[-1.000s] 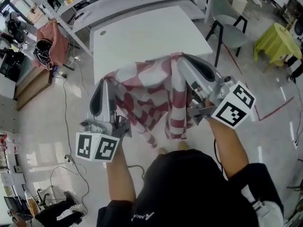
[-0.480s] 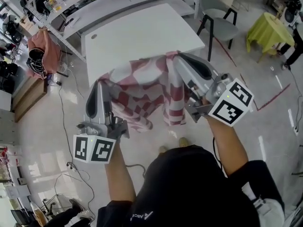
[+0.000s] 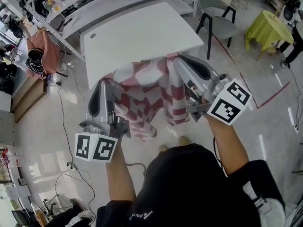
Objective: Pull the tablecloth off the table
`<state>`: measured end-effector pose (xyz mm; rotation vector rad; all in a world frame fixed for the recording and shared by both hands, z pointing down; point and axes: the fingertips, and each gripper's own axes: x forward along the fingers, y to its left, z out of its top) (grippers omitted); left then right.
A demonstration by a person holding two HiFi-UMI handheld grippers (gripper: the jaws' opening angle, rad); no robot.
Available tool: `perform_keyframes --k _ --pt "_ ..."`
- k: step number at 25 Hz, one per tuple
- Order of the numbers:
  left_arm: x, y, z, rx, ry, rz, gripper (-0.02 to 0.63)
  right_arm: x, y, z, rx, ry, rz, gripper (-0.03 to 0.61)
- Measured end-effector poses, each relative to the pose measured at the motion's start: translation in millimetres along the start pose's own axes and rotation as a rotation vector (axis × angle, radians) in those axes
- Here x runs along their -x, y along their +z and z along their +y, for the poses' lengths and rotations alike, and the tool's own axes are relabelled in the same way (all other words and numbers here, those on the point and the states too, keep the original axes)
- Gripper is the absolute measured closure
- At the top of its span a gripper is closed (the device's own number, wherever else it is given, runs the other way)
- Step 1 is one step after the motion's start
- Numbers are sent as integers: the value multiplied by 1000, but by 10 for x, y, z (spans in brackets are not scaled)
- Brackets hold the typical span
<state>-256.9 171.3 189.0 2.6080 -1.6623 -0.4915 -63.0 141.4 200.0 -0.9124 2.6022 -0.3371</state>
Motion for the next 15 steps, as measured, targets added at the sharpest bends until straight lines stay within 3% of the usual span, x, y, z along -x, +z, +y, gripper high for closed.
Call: perform_keyframes --k 15 --pt "50 34 -59 -3 4 -9 603 42 27 50 4 20 1 572"
